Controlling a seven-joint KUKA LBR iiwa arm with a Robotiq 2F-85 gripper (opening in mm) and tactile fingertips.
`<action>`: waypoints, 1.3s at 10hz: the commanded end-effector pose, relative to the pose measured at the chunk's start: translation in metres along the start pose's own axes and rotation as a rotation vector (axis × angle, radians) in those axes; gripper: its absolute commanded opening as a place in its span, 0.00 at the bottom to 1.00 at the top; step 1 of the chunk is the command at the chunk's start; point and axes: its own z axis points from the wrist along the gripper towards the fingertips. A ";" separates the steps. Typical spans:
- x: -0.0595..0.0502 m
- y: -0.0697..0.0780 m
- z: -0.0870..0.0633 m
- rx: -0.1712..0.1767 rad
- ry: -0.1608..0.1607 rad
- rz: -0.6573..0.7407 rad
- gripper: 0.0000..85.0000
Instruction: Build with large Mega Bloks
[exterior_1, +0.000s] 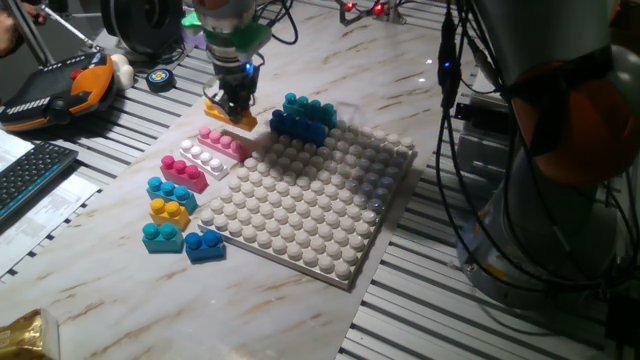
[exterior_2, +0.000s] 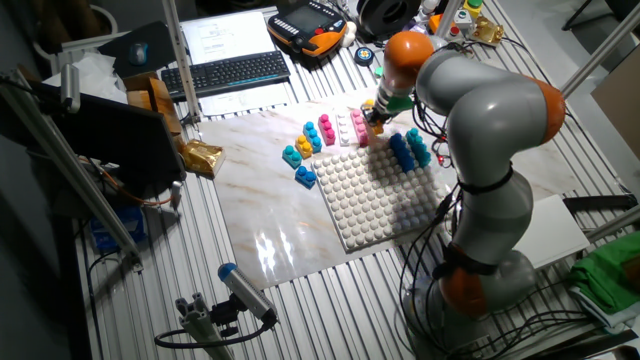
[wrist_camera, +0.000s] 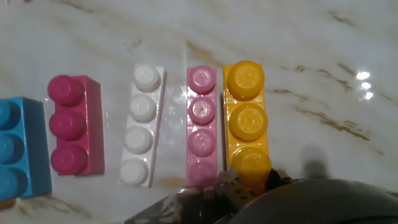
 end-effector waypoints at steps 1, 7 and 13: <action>0.006 -0.002 -0.006 0.012 0.007 -0.011 0.01; 0.028 -0.011 -0.011 0.008 0.012 -0.015 0.01; 0.028 -0.014 -0.011 0.012 0.002 0.035 0.01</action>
